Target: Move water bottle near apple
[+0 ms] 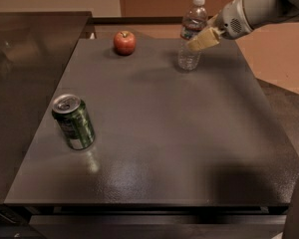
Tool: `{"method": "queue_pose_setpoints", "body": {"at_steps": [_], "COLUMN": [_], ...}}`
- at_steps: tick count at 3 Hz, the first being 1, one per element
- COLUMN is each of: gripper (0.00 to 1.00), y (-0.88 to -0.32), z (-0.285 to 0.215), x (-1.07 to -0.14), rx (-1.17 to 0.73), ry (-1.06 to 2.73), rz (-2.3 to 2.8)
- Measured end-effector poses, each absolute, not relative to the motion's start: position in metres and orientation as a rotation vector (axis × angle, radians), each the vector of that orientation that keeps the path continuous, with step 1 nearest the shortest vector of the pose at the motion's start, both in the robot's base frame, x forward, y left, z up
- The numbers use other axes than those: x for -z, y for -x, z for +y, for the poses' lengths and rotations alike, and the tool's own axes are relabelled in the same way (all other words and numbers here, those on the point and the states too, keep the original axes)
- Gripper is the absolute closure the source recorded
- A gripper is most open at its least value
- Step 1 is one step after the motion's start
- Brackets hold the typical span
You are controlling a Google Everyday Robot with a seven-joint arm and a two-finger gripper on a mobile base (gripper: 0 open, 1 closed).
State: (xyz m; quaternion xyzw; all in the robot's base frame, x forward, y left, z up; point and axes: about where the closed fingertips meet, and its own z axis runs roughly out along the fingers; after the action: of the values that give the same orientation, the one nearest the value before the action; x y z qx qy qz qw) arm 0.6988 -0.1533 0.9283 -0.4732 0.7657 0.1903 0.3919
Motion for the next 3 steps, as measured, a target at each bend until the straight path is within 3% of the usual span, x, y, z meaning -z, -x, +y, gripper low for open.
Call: {"method": "queue_pose_setpoints", "body": {"at_steps": [3], "gripper": [1.0], "y": [-0.735], "z": [-0.071], "x": [-0.916], "rx": [-0.51], "ry": [1.356], "rz": [1.876]}}
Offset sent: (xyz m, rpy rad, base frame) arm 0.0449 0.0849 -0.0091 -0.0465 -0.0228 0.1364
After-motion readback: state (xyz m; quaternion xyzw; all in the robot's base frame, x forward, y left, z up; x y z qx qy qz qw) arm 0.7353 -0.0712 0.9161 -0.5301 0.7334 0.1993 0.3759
